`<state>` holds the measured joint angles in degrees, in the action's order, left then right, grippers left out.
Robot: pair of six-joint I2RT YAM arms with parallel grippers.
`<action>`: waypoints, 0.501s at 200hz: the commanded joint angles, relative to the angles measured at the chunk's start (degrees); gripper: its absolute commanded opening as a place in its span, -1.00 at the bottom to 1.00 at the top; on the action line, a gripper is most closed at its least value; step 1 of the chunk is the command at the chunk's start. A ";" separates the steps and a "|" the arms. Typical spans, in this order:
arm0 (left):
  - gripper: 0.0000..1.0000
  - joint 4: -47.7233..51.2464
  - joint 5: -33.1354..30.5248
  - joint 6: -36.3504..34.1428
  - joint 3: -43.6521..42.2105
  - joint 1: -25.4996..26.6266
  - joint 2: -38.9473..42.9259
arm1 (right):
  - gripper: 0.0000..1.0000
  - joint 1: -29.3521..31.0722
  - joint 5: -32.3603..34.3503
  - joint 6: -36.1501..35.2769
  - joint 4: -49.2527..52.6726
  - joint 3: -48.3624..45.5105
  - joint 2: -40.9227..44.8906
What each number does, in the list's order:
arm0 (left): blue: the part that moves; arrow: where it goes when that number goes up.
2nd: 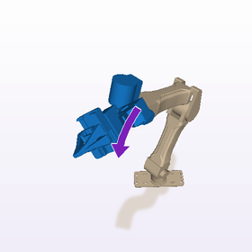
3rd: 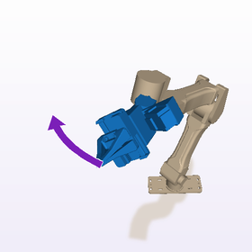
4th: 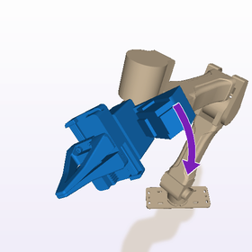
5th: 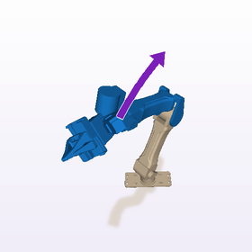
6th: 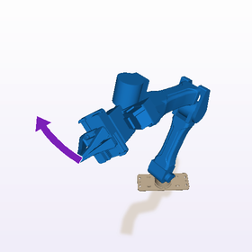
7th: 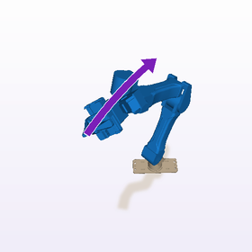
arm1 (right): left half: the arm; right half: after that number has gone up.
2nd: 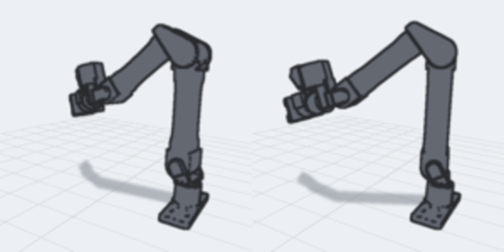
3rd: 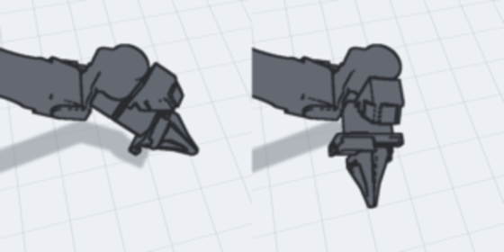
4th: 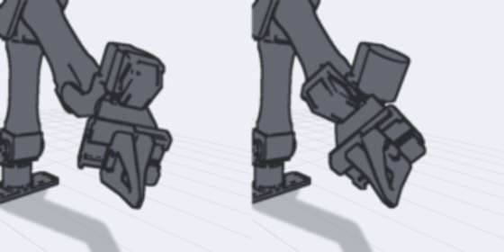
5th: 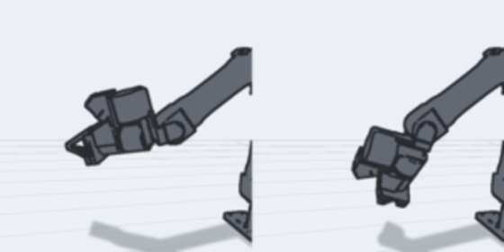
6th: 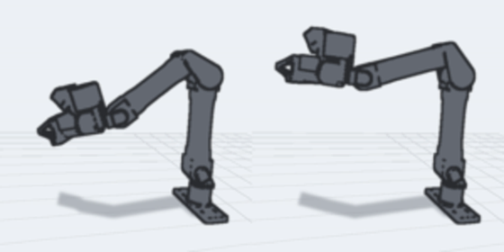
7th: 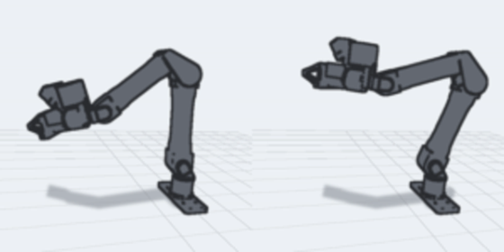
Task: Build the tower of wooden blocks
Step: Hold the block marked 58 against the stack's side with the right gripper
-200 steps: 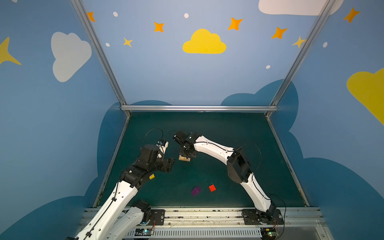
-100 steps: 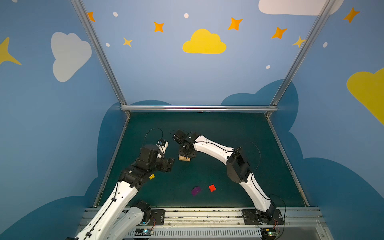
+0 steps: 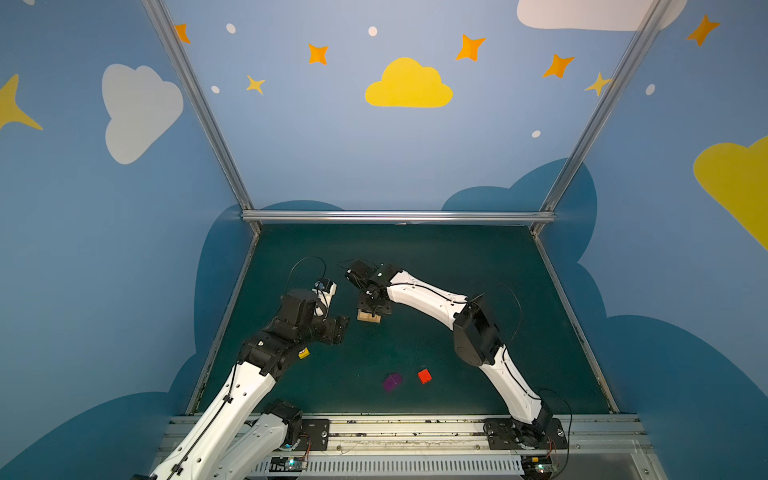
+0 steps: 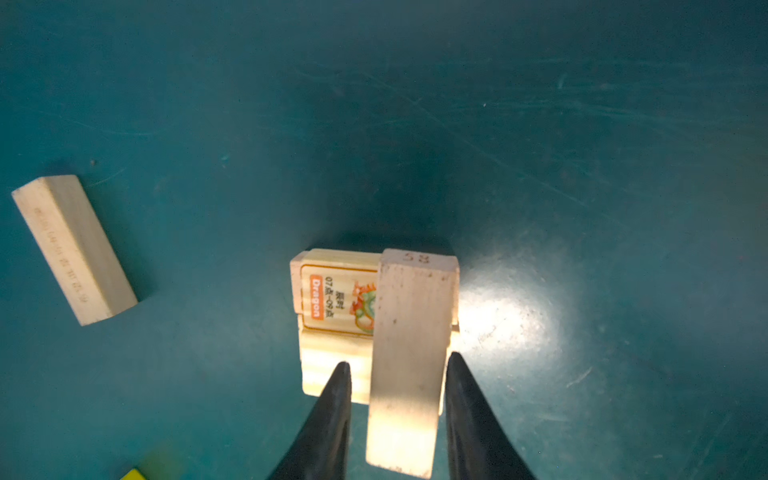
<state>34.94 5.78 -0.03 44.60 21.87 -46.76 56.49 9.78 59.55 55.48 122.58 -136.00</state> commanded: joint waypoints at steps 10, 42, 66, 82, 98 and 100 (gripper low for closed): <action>0.62 -0.49 -0.24 -0.23 -0.50 -0.07 0.18 | -0.37 0.47 1.93 -0.74 2.27 1.67 -0.50; 0.62 -0.49 -0.31 -0.23 -0.52 -0.07 0.10 | -0.43 0.42 1.82 -0.84 2.13 1.69 -0.67; 0.62 -0.49 -0.33 -0.23 -0.50 -0.12 0.19 | -0.45 0.46 1.75 -1.00 2.08 1.70 -0.59; 0.62 -0.49 -0.33 -0.23 -0.49 -0.12 0.18 | -0.46 0.46 1.79 -1.18 2.05 1.78 -0.67; 0.62 -0.49 -0.33 -0.23 -0.48 -0.16 0.20 | -0.48 0.46 1.80 -1.19 2.13 1.77 -0.67; 0.62 -0.49 -0.33 -0.21 -0.48 -0.09 0.27 | -0.48 0.46 1.86 -1.19 2.16 1.78 -0.69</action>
<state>34.94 5.74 -0.03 44.60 21.87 -46.76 56.49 10.52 59.05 55.96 122.58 -136.00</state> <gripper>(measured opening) 0.810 0.266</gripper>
